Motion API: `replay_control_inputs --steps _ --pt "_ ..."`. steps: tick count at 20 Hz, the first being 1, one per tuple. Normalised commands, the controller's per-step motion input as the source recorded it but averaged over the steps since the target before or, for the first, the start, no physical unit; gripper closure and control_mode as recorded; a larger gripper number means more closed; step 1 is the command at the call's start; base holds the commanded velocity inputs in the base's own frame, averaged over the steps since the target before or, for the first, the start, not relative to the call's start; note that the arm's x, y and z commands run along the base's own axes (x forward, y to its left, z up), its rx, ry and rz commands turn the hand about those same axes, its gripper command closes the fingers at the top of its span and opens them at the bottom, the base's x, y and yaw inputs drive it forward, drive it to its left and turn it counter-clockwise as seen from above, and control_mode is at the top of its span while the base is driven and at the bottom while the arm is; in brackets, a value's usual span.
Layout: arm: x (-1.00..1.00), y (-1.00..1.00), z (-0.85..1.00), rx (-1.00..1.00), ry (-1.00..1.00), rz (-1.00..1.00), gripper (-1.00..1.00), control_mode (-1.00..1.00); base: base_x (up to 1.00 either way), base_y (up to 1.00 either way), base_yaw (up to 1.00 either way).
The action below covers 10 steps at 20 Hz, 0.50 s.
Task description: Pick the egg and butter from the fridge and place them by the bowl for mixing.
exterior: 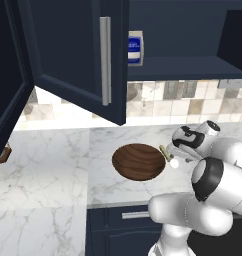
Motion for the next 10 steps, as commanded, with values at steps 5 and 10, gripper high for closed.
replay_control_inputs --steps 5,10 --pt "-0.48 0.0 0.5 -0.1 -0.14 0.0 -1.0 -1.0 0.0 0.0 0.0" --pt "-0.57 0.02 0.49 -0.15 -0.22 0.0 -1.0 -1.0 0.0 0.0 0.0"
